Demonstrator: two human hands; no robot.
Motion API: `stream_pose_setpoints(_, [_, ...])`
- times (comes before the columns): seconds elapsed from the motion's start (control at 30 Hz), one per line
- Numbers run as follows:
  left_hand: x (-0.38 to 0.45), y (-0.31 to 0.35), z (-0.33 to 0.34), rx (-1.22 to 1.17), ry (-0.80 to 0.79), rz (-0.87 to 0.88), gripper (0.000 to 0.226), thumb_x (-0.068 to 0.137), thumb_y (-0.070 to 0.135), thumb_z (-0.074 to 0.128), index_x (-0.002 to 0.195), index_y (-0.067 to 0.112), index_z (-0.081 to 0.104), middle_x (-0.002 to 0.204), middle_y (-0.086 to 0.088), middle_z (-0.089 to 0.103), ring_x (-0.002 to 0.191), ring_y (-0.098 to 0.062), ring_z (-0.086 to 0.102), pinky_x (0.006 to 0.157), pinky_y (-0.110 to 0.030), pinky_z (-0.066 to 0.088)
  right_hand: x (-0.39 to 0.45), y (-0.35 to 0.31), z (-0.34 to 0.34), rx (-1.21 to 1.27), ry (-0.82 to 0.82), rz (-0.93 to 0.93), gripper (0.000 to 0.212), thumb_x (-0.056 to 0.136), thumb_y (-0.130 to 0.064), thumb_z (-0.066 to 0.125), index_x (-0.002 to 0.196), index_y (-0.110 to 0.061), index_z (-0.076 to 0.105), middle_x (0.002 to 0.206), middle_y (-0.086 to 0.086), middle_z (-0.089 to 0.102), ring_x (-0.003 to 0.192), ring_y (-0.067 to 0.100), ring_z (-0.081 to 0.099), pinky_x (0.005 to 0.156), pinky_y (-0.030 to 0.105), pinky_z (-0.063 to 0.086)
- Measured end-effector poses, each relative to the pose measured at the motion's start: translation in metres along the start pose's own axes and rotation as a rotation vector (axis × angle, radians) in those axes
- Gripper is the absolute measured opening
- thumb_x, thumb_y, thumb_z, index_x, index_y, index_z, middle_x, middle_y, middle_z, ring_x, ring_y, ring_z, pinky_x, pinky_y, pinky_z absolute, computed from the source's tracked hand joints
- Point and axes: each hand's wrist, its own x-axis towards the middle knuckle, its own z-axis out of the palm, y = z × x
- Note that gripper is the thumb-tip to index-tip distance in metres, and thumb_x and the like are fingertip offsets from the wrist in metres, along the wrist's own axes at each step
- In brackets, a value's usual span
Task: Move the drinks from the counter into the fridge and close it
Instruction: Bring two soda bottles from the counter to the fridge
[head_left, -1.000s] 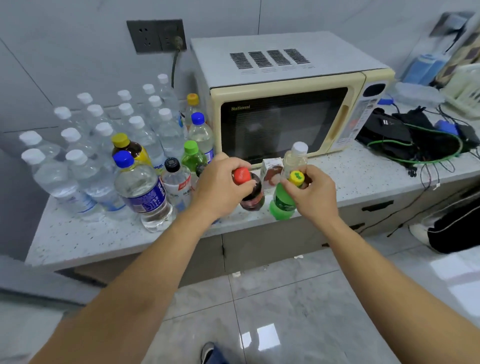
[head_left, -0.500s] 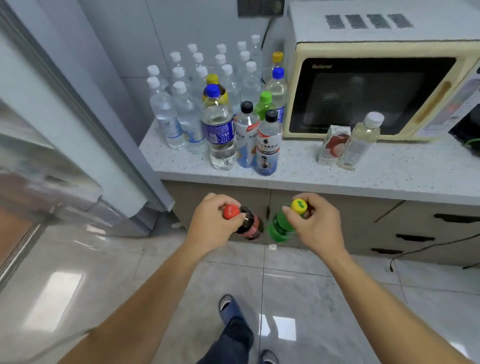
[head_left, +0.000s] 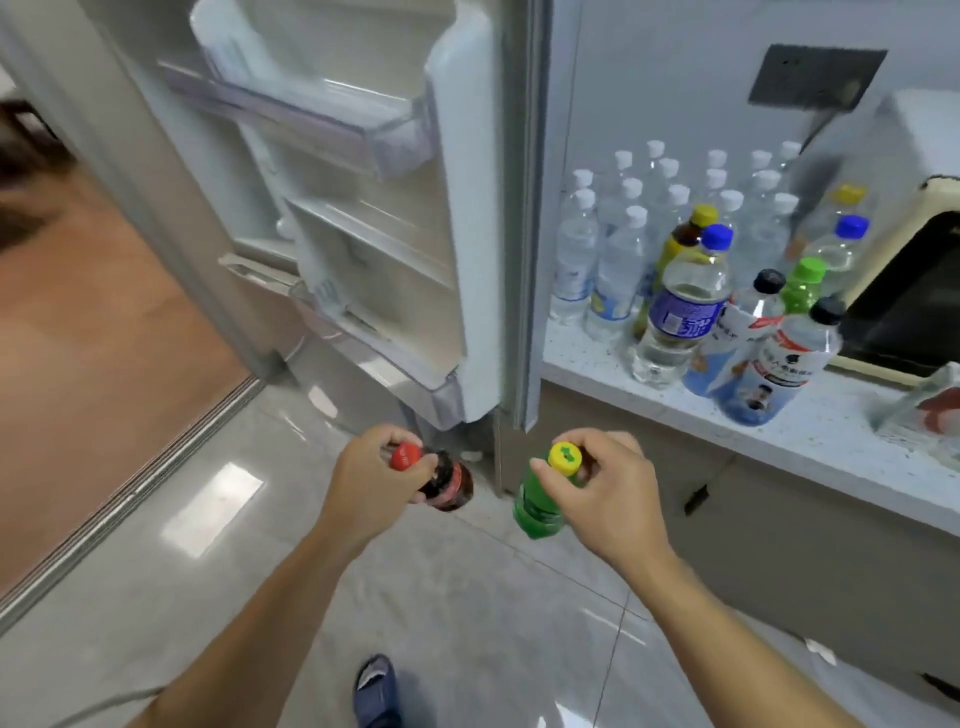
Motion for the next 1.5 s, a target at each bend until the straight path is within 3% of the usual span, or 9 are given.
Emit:
stream_pose_setpoints(0.23, [0.09, -0.029, -0.106, -0.044, -0.029, 0.011, 0.012, 0.081, 0.016, 0.077, 0.081, 0.021, 0.066, 0.088, -0.005, 0.068, 0.06, -0.016, 0.07, 0.049, -0.022, 0.054, 0.051, -0.085, 0.115, 0.032, -0.021, -0.079, 0.018, 0.075, -0.045, 0.072, 0.079, -0.029, 0.064, 0.069, -0.014, 0.054, 0.079, 0.008, 0.05, 0.064, 0.023, 0.042])
stream_pose_setpoints(0.37, [0.151, -0.031, -0.167, -0.114, -0.016, 0.077, 0.012, 0.076, 0.023, 0.079, 0.077, 0.027, 0.068, 0.085, 0.003, 0.068, 0.067, -0.012, 0.071, 0.049, -0.025, 0.056, 0.091, -0.134, 0.169, 0.068, 0.046, -0.125, 0.019, 0.078, -0.05, 0.067, 0.084, -0.032, 0.062, 0.08, -0.017, 0.061, 0.079, 0.007, 0.056, 0.066, 0.024, 0.046])
stream_pose_setpoints(0.57, [0.236, -0.003, -0.222, -0.17, -0.002, 0.232, 0.016, 0.069, 0.039, 0.076, 0.078, 0.032, 0.065, 0.08, 0.01, 0.069, 0.06, -0.013, 0.072, 0.053, -0.037, 0.061, 0.153, -0.182, 0.209, 0.093, 0.19, -0.139, 0.02, 0.084, -0.039, 0.074, 0.094, -0.046, 0.058, 0.09, -0.022, 0.063, 0.082, 0.004, 0.058, 0.067, 0.013, 0.045])
stream_pose_setpoints(0.63, [0.261, 0.006, -0.226, -0.177, -0.011, 0.27, 0.013, 0.075, 0.03, 0.077, 0.079, 0.031, 0.065, 0.084, 0.009, 0.069, 0.062, -0.013, 0.073, 0.058, -0.04, 0.062, 0.173, -0.188, 0.217, 0.074, 0.226, -0.136, 0.019, 0.085, -0.035, 0.074, 0.097, -0.04, 0.06, 0.091, -0.02, 0.063, 0.086, 0.002, 0.058, 0.07, 0.011, 0.044])
stream_pose_setpoints(0.73, [0.292, 0.019, -0.221, -0.131, -0.027, 0.31, 0.014, 0.08, 0.025, 0.077, 0.084, 0.027, 0.064, 0.096, 0.001, 0.067, 0.064, -0.014, 0.074, 0.057, -0.03, 0.061, 0.2, -0.189, 0.23, -0.031, 0.212, -0.106, 0.018, 0.086, -0.033, 0.074, 0.098, -0.03, 0.061, 0.092, -0.019, 0.06, 0.087, -0.003, 0.054, 0.072, 0.005, 0.039])
stream_pose_setpoints(0.87, [0.325, 0.024, -0.205, 0.066, -0.142, 0.352, 0.015, 0.083, 0.026, 0.077, 0.087, 0.021, 0.063, 0.096, 0.0, 0.065, 0.082, -0.023, 0.072, 0.067, -0.032, 0.059, 0.225, -0.178, 0.256, -0.23, 0.09, -0.025, 0.02, 0.088, -0.033, 0.072, 0.102, -0.024, 0.062, 0.097, -0.008, 0.061, 0.084, 0.009, 0.055, 0.075, 0.026, 0.046])
stream_pose_setpoints(1.07, [0.357, 0.012, -0.184, 0.41, -0.195, 0.506, 0.026, 0.084, 0.035, 0.075, 0.097, 0.015, 0.067, 0.095, 0.0, 0.059, 0.088, -0.019, 0.056, 0.075, -0.026, 0.04, 0.247, -0.156, 0.289, -0.387, -0.107, 0.127, 0.03, 0.09, -0.036, 0.069, 0.118, -0.029, 0.059, 0.103, -0.007, 0.054, 0.088, 0.017, 0.053, 0.074, 0.027, 0.038])
stream_pose_setpoints(1.37, [0.378, -0.005, -0.178, 0.427, -0.259, 0.466, 0.044, 0.084, 0.029, 0.076, 0.125, 0.022, 0.062, 0.118, -0.008, 0.068, 0.106, -0.027, 0.063, 0.087, -0.031, 0.047, 0.256, -0.152, 0.306, -0.379, -0.129, 0.172, 0.036, 0.091, -0.036, 0.067, 0.124, -0.028, 0.055, 0.115, 0.0, 0.056, 0.099, 0.022, 0.058, 0.086, 0.035, 0.05])
stream_pose_setpoints(1.5, [0.384, -0.01, -0.186, 0.479, -0.292, 0.501, 0.05, 0.084, 0.03, 0.075, 0.13, 0.03, 0.057, 0.106, -0.002, 0.066, 0.097, -0.022, 0.063, 0.083, -0.03, 0.049, 0.252, -0.147, 0.3, -0.358, -0.12, 0.237, 0.053, 0.083, -0.049, 0.071, 0.129, -0.036, 0.049, 0.119, 0.001, 0.052, 0.107, 0.023, 0.056, 0.09, 0.034, 0.048])
